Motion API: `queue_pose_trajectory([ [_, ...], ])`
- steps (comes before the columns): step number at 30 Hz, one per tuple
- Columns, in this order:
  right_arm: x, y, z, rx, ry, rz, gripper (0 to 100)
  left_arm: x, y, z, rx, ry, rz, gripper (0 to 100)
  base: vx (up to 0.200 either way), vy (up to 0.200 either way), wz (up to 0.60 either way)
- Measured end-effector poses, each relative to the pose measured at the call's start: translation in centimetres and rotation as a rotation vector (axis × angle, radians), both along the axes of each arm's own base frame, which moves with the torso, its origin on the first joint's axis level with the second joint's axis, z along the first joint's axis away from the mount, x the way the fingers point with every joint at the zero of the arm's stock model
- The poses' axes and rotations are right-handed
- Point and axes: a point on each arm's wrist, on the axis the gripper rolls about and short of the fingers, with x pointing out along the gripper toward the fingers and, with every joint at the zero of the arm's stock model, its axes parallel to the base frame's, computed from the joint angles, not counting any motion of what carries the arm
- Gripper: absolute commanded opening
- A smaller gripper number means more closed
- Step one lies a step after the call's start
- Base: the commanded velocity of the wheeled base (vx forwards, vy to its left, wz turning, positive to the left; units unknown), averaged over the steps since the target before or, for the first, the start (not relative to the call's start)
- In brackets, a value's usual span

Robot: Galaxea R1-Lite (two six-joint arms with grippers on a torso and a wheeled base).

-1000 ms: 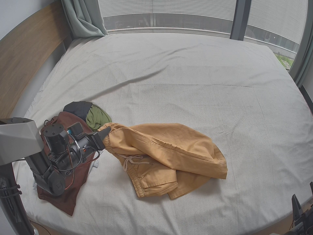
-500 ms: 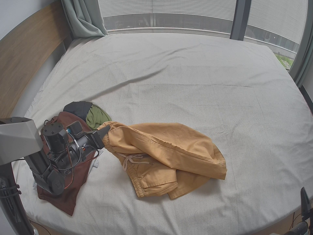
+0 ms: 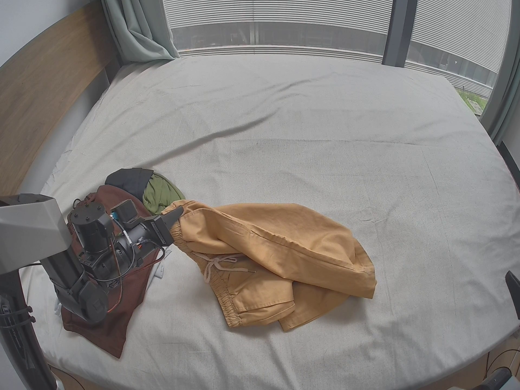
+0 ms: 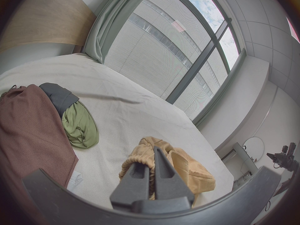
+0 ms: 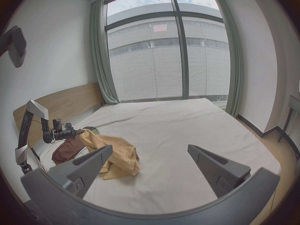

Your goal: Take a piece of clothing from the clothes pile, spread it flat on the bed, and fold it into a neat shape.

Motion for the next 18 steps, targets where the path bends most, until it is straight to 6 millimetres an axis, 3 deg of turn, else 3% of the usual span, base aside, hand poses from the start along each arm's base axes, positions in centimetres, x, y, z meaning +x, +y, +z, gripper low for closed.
queue_pose_trajectory([
  [7,2.9,0.2,1.2,-0.013,0.115,0.001,100,0.0,0.0,0.0,0.000,0.000,-0.001,0,0.000,0.000,0.00],
  [18,7.6,0.9,4.2,-0.043,0.183,0.157,100,0.0,0.0,0.0,0.001,-0.002,-0.001,0,0.000,0.000,0.00],
])
